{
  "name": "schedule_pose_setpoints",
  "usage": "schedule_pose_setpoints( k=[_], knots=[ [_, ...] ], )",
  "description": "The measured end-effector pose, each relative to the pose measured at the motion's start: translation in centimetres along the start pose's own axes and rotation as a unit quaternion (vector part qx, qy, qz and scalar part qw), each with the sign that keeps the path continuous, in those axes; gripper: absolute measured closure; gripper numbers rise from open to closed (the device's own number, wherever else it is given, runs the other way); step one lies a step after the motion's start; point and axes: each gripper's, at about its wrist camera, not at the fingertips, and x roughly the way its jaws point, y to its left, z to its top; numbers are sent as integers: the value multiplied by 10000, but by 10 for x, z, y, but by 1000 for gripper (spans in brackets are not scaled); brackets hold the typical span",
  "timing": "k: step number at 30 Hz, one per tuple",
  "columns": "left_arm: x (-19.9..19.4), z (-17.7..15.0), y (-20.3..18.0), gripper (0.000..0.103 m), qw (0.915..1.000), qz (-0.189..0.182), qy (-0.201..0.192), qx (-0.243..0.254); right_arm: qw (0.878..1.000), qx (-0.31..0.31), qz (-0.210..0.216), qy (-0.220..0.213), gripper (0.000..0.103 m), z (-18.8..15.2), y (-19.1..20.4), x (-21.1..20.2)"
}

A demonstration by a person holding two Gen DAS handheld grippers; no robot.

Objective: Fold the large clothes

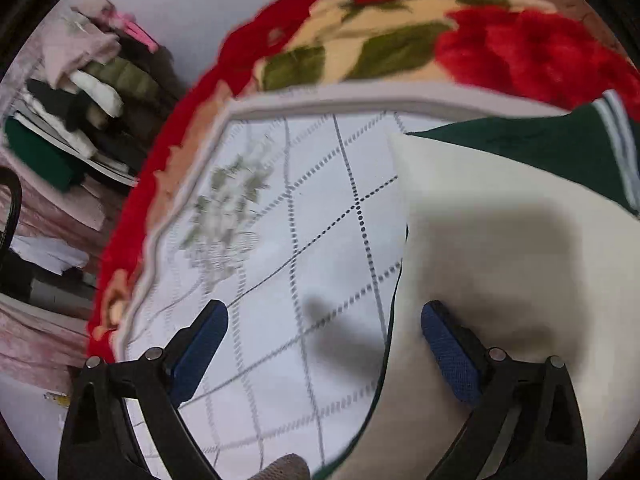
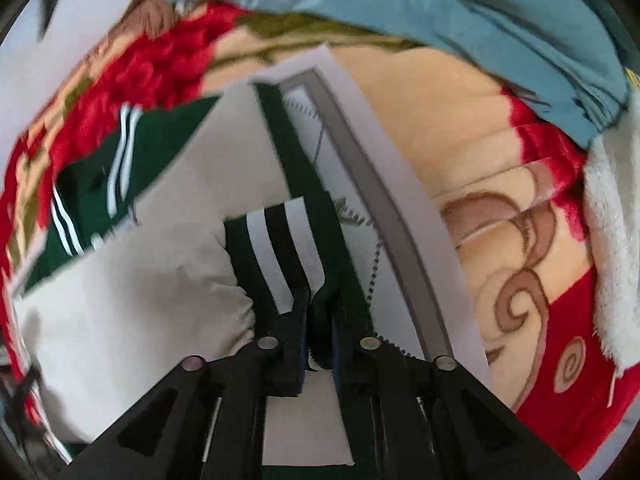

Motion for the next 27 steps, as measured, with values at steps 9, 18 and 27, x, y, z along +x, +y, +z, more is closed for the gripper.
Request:
schedule_pose_setpoints(
  k=[9,18,27],
  knots=[
    [-42,3,42,3,9988,-348,-288,-206,9990,173,406,117,57,-6,-9,-38],
    [22,-20,15,3,9993,-330,130,80,9997,-171,112,-124,57,-22,32,-40],
    [18,-10,50,3,9962,-676,139,-529,9982,-206,336,462,40,7,28,21]
  ],
)
